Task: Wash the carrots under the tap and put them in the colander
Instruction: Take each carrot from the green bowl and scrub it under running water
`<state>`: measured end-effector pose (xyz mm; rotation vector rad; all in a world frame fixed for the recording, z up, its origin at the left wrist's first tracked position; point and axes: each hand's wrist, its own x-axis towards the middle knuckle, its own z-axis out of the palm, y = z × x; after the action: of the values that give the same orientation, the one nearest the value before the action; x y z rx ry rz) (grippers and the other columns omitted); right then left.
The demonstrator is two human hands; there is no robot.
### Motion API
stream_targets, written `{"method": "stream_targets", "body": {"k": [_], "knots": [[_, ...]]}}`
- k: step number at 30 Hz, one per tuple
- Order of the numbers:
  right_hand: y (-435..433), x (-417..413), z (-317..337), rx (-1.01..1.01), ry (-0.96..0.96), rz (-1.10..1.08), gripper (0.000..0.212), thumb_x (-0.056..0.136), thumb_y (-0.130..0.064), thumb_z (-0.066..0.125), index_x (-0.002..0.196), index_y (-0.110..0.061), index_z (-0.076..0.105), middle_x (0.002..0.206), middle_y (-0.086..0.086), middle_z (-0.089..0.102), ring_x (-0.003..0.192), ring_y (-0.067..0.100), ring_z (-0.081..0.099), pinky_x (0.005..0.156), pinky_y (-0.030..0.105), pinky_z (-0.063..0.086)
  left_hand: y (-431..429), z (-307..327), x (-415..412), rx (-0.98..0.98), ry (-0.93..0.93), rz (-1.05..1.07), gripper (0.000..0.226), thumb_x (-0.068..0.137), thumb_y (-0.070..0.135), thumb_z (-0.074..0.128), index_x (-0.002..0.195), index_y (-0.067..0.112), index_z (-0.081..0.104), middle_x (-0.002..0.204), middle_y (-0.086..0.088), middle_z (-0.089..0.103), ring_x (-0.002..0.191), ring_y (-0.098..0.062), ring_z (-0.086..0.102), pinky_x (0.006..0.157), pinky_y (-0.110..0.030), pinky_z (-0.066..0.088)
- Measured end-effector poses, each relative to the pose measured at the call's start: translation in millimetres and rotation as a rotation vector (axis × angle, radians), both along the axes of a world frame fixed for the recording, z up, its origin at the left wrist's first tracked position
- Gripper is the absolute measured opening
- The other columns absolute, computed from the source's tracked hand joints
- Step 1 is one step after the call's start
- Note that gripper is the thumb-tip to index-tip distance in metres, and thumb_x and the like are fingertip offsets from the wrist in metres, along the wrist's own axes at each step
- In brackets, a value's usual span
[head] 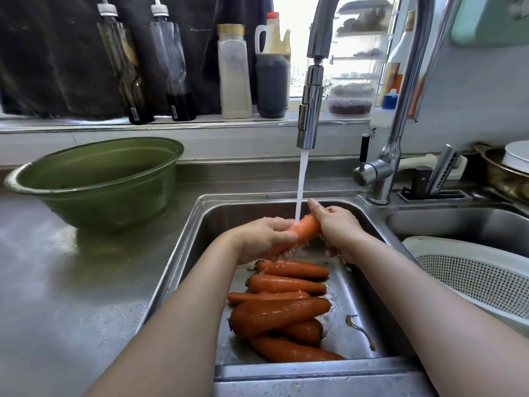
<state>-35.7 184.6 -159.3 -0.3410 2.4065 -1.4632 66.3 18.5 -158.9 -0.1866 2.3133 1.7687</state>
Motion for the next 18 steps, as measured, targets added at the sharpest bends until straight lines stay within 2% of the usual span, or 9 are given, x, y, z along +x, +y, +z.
{"method": "stream_targets", "body": {"k": [3, 5, 7, 9, 11, 12, 15, 18], "knots": [[1.4, -0.2, 0.2, -0.004, -0.023, 0.005, 0.059, 0.095, -0.073, 0.051, 0.104, -0.017, 0.066, 0.090, 0.009, 0.062, 0.065, 0.028, 0.060, 0.046, 0.032, 0.049, -8.1, -0.6, 3.1, 0.100, -0.042, -0.107, 0.048, 0.102, 0.003, 0.053, 0.146, 0.021, 0.054, 0.114, -0.004, 0.068, 0.093, -0.012, 0.066, 0.079, -0.027, 0.053], [1.2, -0.6, 1.3, -0.005, -0.036, -0.002, 0.059, 0.094, -0.073, 0.052, 0.106, -0.017, 0.066, 0.096, 0.010, 0.064, 0.070, 0.029, 0.061, 0.048, 0.033, 0.051, -10.8, 0.5, 4.3, 0.145, -0.053, -0.131, 0.060, 0.097, -0.005, 0.055, 0.150, 0.021, 0.050, 0.126, -0.008, 0.063, 0.101, -0.013, 0.066, 0.080, -0.027, 0.053], [1.8, 0.9, 2.7, -0.006, -0.049, 0.003, 0.056, 0.095, -0.072, 0.052, 0.105, -0.018, 0.065, 0.098, 0.011, 0.063, 0.072, 0.028, 0.061, 0.050, 0.034, 0.052, -10.4, 1.5, 5.0, 0.157, -0.057, -0.111, 0.064, 0.096, -0.008, 0.057, 0.152, 0.021, 0.048, 0.129, -0.009, 0.064, 0.102, -0.014, 0.068, 0.080, -0.028, 0.055], [2.6, 3.6, 3.7, -0.013, -0.044, 0.017, 0.055, 0.096, -0.070, 0.051, 0.107, -0.018, 0.064, 0.099, 0.011, 0.062, 0.072, 0.028, 0.060, 0.049, 0.033, 0.052, -7.3, -0.8, 3.2, 0.068, -0.024, -0.047, 0.058, 0.097, 0.001, 0.062, 0.150, 0.023, 0.051, 0.123, -0.005, 0.068, 0.102, -0.016, 0.071, 0.084, -0.031, 0.058], [2.6, 6.5, 4.9, -0.011, -0.024, 0.041, 0.055, 0.097, -0.069, 0.051, 0.113, -0.018, 0.062, 0.101, 0.010, 0.060, 0.072, 0.028, 0.061, 0.045, 0.031, 0.051, -3.2, -3.0, 1.2, -0.061, 0.020, 0.037, 0.047, 0.096, 0.021, 0.070, 0.141, 0.028, 0.060, 0.120, -0.004, 0.070, 0.103, -0.022, 0.072, 0.090, -0.039, 0.061], [1.9, 8.0, 5.4, -0.008, -0.015, 0.059, 0.054, 0.097, -0.068, 0.050, 0.115, -0.018, 0.061, 0.102, 0.010, 0.060, 0.072, 0.028, 0.061, 0.044, 0.030, 0.051, -0.4, -2.2, 1.7, -0.104, 0.042, 0.077, 0.041, 0.094, 0.029, 0.073, 0.134, 0.028, 0.065, 0.115, -0.004, 0.073, 0.097, -0.021, 0.073, 0.085, -0.038, 0.062], [-0.1, 8.6, 4.2, -0.036, -0.027, 0.105, 0.057, 0.096, -0.070, 0.051, 0.117, -0.018, 0.061, 0.101, 0.011, 0.061, 0.069, 0.026, 0.061, 0.042, 0.028, 0.049, 9.9, 3.2, 3.9, -0.190, 0.090, 0.181, 0.029, 0.094, 0.046, 0.071, 0.111, 0.024, 0.075, 0.090, 0.001, 0.076, 0.074, -0.011, 0.071, 0.064, -0.023, 0.054], [-2.2, 3.6, 0.2, -0.063, -0.070, 0.113, 0.056, 0.097, -0.069, 0.051, 0.117, -0.018, 0.063, 0.098, 0.013, 0.060, 0.066, 0.026, 0.057, 0.042, 0.028, 0.048, 10.9, 3.9, 2.4, -0.255, 0.096, 0.251, 0.042, 0.097, 0.059, 0.059, 0.100, 0.022, 0.078, 0.080, 0.004, 0.076, 0.070, -0.012, 0.069, 0.064, -0.025, 0.053]]}}
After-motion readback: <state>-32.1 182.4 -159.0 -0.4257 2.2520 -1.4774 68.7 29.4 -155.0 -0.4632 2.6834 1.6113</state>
